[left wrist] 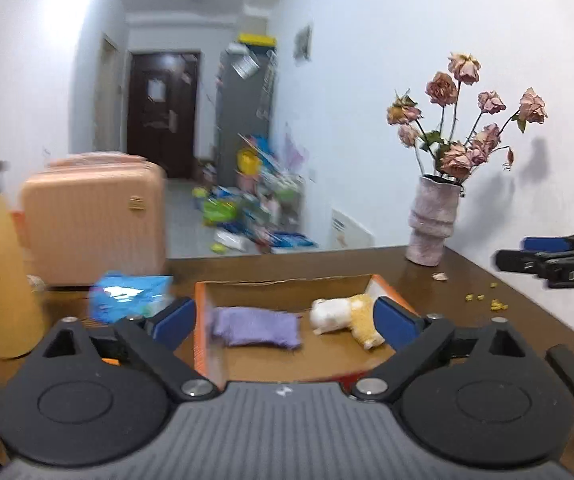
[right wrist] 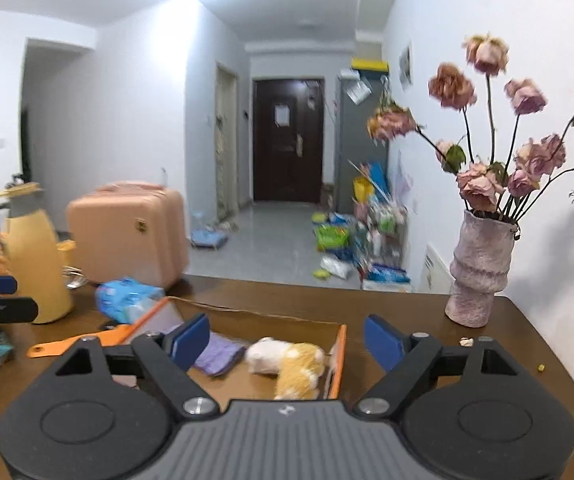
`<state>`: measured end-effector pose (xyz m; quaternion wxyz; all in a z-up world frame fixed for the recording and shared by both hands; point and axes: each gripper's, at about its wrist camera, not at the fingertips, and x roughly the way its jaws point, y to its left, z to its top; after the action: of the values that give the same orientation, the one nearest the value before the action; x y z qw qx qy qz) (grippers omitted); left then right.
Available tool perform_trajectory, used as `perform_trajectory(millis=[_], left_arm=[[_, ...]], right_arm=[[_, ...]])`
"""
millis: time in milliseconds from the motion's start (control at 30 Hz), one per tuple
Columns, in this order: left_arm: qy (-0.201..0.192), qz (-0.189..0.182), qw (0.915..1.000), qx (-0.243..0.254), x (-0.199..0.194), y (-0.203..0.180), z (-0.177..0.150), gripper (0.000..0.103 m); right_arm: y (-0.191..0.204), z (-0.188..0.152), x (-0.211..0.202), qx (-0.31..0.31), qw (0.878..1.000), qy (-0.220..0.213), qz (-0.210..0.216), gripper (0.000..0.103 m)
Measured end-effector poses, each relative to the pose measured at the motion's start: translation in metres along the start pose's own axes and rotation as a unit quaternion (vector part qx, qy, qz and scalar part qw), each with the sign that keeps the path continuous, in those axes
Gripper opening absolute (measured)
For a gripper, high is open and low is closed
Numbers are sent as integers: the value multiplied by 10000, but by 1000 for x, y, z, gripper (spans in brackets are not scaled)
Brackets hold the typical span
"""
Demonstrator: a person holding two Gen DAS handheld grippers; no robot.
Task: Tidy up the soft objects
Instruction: 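Carry the white-and-yellow plush into the cardboard box and release it, then move the right tool back toward the light-blue fluffy plush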
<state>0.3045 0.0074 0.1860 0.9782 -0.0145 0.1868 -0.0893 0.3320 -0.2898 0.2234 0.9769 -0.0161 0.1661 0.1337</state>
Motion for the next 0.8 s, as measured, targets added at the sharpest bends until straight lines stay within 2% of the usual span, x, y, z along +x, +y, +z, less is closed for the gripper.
perform_trajectory(millis=[100, 200, 367, 433, 533, 633, 700, 800], left_arm=[[-416, 317, 9986, 57, -44, -6, -36, 103], [-742, 479, 9959, 206, -79, -15, -71, 103], [-1110, 547, 9911, 483, -125, -30, -125, 103], [-1024, 511, 9917, 585, -134, -36, -142, 103], [-819, 428, 9949, 410, -145, -35, -164, 103], [-566, 401, 9976, -6, -150, -33, -192, 103], [-360, 400, 9985, -53, -149, -34, -208, 103], [-61, 315, 9994, -111, -145, -37, -224, 103]], right_arm=[[13, -30, -36, -182, 9996, -224, -23, 90], [23, -60, -63, -174, 9991, -395, -23, 92], [42, -117, -107, 4, 9975, -707, 42, 95], [53, -143, -122, -106, 9964, -832, -79, 102], [66, -182, -140, -32, 9957, -868, -313, 103], [78, -224, -157, 544, 9936, -747, -643, 103], [84, -246, -166, 686, 9936, -686, -576, 103], [93, -264, -179, 536, 9942, -743, -558, 103]])
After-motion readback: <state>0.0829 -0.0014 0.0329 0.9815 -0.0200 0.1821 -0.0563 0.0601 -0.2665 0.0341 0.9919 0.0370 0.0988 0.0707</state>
